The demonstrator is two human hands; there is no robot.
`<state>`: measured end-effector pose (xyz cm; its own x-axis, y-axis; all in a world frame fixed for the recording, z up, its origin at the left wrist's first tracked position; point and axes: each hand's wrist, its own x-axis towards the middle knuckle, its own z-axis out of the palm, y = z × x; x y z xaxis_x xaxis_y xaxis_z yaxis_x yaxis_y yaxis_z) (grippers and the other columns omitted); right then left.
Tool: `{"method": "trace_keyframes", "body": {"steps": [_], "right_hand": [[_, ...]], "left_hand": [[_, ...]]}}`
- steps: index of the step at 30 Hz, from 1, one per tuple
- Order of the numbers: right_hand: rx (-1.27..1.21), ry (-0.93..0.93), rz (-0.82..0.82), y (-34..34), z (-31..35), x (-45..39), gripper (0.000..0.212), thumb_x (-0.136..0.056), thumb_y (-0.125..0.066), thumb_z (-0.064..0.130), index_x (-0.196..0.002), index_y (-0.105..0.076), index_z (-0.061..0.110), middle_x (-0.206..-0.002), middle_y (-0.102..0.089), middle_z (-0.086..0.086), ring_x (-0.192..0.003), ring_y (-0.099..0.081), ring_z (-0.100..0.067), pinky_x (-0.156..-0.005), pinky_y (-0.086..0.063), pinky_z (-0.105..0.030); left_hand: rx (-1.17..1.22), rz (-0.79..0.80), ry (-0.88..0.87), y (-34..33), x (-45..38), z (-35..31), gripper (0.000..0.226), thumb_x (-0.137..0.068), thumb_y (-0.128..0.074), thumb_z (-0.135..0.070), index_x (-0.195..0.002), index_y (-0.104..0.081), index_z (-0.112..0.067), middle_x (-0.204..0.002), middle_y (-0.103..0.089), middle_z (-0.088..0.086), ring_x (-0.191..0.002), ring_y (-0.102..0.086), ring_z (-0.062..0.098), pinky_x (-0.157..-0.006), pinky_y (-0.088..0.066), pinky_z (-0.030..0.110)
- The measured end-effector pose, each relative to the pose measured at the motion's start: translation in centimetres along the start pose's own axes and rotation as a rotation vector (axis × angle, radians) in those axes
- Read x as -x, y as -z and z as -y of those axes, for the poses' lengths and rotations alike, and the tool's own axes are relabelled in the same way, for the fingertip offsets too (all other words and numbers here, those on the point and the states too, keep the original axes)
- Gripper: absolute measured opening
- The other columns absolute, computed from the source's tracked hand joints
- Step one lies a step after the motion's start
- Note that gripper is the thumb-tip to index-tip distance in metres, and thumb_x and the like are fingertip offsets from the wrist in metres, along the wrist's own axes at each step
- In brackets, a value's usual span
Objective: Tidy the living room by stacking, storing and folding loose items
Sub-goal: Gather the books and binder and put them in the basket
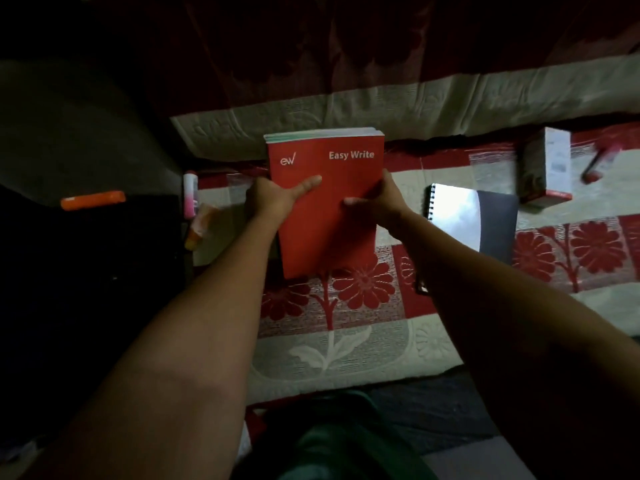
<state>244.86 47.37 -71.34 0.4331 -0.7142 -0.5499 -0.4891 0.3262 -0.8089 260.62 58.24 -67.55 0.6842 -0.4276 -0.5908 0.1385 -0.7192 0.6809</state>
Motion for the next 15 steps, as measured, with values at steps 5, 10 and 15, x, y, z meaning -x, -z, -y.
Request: {"method": "trace_keyframes", "body": {"steps": [5,10,15], "right_hand": [[0.469,-0.173,0.115,1.6,-4.4,-2.1,0.082,-0.063,-0.088,0.028,-0.132,-0.051,0.008,-0.126,-0.061,-0.01,-0.115,-0.058,-0.025,-0.101,-0.046,-0.041],[0.669,-0.208,0.132,1.8,-8.5,-2.6,0.074,-0.071,-0.083,0.03,-0.134,-0.051,0.008,-0.131,-0.057,-0.016,-0.12,-0.055,-0.029,-0.101,-0.045,-0.04],[0.812,-0.272,0.18,2.0,-8.8,-3.6,0.068,-0.069,-0.078,0.052,-0.122,-0.063,0.012,-0.122,-0.065,-0.009,-0.111,-0.061,-0.023,-0.087,-0.047,-0.028]], "left_hand": [[-0.007,0.197,0.162,-3.3,-0.3,3.3,0.069,-0.067,-0.083,-0.043,-0.12,-0.061,-0.007,-0.123,-0.064,0.009,-0.107,-0.063,0.023,-0.083,-0.049,0.028],[-0.249,0.16,0.153,-6.4,-0.6,6.4,0.066,-0.067,-0.076,-0.059,-0.11,-0.065,-0.011,-0.115,-0.067,0.009,-0.103,-0.063,0.025,-0.072,-0.042,0.027],[-0.552,0.063,0.15,-7.7,-1.5,6.5,0.087,-0.069,-0.066,-0.071,-0.123,-0.057,-0.004,-0.126,-0.058,0.016,-0.116,-0.056,0.033,-0.076,-0.039,0.032]]}}
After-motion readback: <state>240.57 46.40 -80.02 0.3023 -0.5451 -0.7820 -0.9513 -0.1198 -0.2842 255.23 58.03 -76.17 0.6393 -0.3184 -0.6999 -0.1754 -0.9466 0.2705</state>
